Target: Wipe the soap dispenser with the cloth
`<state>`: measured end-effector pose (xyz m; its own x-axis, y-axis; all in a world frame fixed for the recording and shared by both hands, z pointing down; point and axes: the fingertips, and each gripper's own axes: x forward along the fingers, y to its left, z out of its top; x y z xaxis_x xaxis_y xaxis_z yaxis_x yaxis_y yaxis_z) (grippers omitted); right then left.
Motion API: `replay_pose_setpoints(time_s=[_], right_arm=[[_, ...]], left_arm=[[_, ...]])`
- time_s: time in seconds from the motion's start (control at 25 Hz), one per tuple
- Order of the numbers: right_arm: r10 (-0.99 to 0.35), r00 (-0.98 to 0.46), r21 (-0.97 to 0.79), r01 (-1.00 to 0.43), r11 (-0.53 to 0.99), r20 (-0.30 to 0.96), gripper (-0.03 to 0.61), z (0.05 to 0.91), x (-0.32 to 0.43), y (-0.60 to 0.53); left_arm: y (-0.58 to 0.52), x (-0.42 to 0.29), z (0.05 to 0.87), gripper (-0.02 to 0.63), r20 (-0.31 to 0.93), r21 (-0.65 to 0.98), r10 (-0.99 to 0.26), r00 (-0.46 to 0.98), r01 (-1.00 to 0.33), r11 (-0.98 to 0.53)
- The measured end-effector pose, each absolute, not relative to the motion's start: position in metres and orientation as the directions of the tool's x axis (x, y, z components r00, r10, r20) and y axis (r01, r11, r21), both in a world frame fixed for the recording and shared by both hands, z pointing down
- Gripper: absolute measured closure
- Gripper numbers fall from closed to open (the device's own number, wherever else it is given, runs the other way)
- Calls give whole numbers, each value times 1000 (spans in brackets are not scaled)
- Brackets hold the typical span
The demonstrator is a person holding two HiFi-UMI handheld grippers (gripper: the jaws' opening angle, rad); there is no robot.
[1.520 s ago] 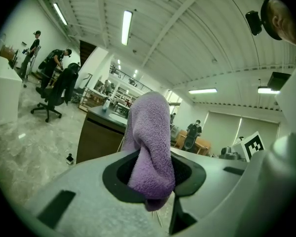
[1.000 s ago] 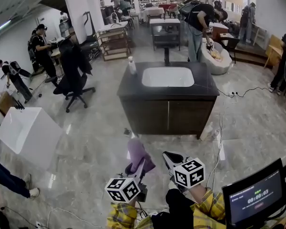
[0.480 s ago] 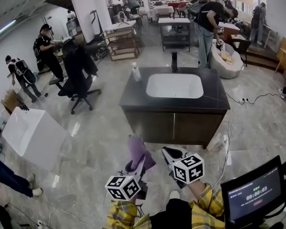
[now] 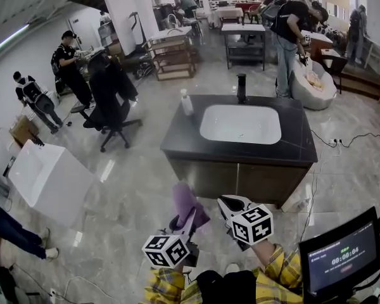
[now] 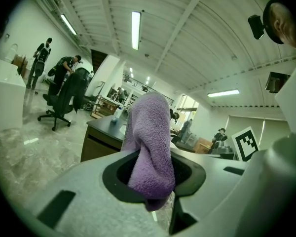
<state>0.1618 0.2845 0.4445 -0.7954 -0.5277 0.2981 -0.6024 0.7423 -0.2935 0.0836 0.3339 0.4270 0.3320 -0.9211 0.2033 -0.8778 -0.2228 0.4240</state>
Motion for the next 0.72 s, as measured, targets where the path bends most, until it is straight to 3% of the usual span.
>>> replay_pose_setpoints(time_s=[0.36,0.72], right_arm=[[-517,-791,-315,-607,729,328,573,457,147,257],[-595,-732,-300,-680,669,333,572,459,131,185]], left_arm=[[304,63,441,532,239,456,-917,320,-871,-185],[225,44,441,532,220,433,-884,413,-853,-291]])
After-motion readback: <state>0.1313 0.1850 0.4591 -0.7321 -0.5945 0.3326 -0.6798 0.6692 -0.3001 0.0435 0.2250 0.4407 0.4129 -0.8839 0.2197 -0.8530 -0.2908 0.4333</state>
